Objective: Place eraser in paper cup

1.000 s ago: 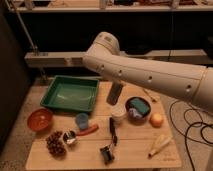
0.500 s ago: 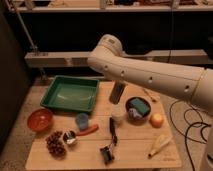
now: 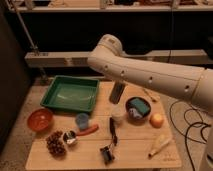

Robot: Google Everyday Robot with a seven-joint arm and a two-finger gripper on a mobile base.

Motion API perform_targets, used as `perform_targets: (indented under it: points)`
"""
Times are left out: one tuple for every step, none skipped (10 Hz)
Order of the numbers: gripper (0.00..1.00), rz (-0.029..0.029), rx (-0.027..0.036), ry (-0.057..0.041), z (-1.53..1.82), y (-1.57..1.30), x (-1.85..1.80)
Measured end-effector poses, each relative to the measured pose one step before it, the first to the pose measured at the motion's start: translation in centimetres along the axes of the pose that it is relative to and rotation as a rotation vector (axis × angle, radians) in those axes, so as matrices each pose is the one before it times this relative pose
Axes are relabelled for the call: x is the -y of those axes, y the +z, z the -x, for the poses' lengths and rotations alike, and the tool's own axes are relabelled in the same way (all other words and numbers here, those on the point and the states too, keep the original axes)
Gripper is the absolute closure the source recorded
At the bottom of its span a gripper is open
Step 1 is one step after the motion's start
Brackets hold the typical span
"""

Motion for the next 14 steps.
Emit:
perform_targets:
  points:
    - [0.81, -0.00002, 0.00007, 0.00013, -0.002, 0.003, -0.002]
    - [0.81, -0.00004, 0.00004, 0.0002, -0.006, 0.004, 0.0]
    - [0.81, 0.00176, -0.00254, 0.00163, -0.071, 0.069, -0.037]
    - [0.81, 0.00745, -0.00479, 0.01224, -0.25, 0.336, -0.167]
    - [0.81, 0.00824, -0.00298, 0.01562, -0.553, 0.462, -0.623]
    - [0.81, 0.00759, 0.00002, 0.01456, -0.719, 0.368, -0.841]
    - [0.81, 0.0018, 0.00142, 0.00918, -0.478, 0.175, -0.569]
    - [0.81, -0.00751, 0.00597, 0.00542, -0.268, -0.061, 0.059]
    - [0.81, -0.00655, 0.00584, 0.00094, -0.031, -0.075, 0.215]
    - [0.81, -0.00249, 0.00417, 0.00358, -0.108, -0.031, -0.083]
    - [0.81, -0.0049, 0.01026, 0.00502, -0.034, 0.034, -0.145]
    - [0.81, -0.00873, 0.02176, 0.0038, 0.096, 0.038, -0.09]
    - [0.81, -0.00194, 0.00474, 0.00032, 0.092, -0.033, -0.097]
    - [0.81, -0.00572, 0.00779, -0.00207, 0.308, -0.124, -0.122]
